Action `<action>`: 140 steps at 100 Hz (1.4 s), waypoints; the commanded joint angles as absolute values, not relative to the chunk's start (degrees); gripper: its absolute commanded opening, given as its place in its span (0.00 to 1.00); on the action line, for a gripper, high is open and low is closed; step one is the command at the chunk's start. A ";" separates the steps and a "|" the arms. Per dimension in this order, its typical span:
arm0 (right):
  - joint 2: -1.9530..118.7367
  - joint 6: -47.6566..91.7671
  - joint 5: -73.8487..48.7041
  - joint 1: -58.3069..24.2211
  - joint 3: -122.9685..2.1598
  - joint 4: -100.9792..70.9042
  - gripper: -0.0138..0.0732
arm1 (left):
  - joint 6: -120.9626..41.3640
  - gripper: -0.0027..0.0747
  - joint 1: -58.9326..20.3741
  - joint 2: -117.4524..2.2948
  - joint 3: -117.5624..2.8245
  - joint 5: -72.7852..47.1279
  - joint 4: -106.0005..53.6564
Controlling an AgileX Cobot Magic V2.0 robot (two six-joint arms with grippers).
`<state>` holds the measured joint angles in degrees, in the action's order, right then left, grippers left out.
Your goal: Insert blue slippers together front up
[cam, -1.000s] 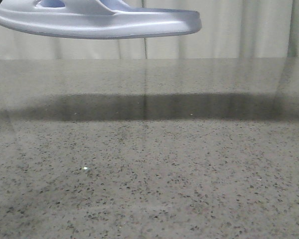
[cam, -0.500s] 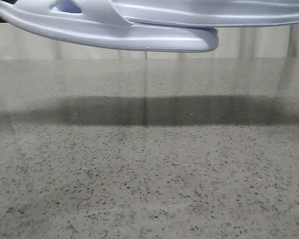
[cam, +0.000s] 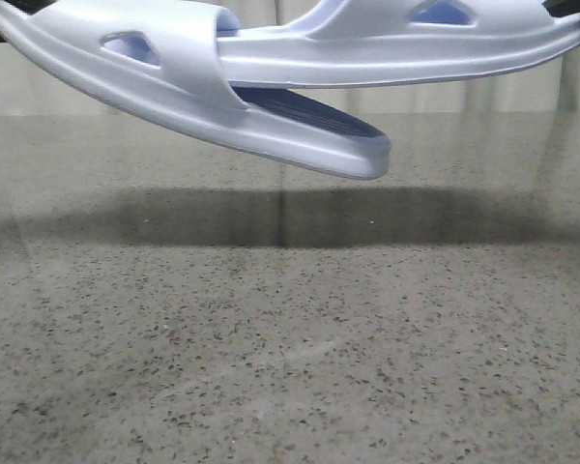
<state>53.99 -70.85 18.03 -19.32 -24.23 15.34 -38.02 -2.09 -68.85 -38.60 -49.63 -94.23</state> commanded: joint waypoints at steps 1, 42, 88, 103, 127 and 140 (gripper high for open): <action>53.66 -70.58 24.79 -19.91 -26.37 17.32 0.04 | -37.75 0.06 -2.76 -67.38 -40.09 -56.42 -99.48; 53.66 -70.58 28.46 -19.91 -26.37 19.26 0.04 | -37.75 0.06 -2.76 -67.38 -40.09 -62.65 -104.08; 55.52 -71.21 34.46 -19.91 -26.37 21.76 0.04 | -37.54 0.06 -6.63 -67.38 -40.09 -67.16 -106.63; 59.43 -75.19 41.32 -19.91 -26.37 25.29 0.04 | -37.54 0.06 -9.05 -67.38 -40.09 -67.69 -106.63; 67.34 -79.33 53.86 -19.91 -26.37 30.15 0.04 | -37.43 0.06 -10.24 -67.38 -40.09 -68.91 -106.63; 70.57 -79.33 61.24 -19.91 -26.45 31.31 0.04 | -37.43 0.06 -10.24 -67.38 -40.09 -69.04 -106.63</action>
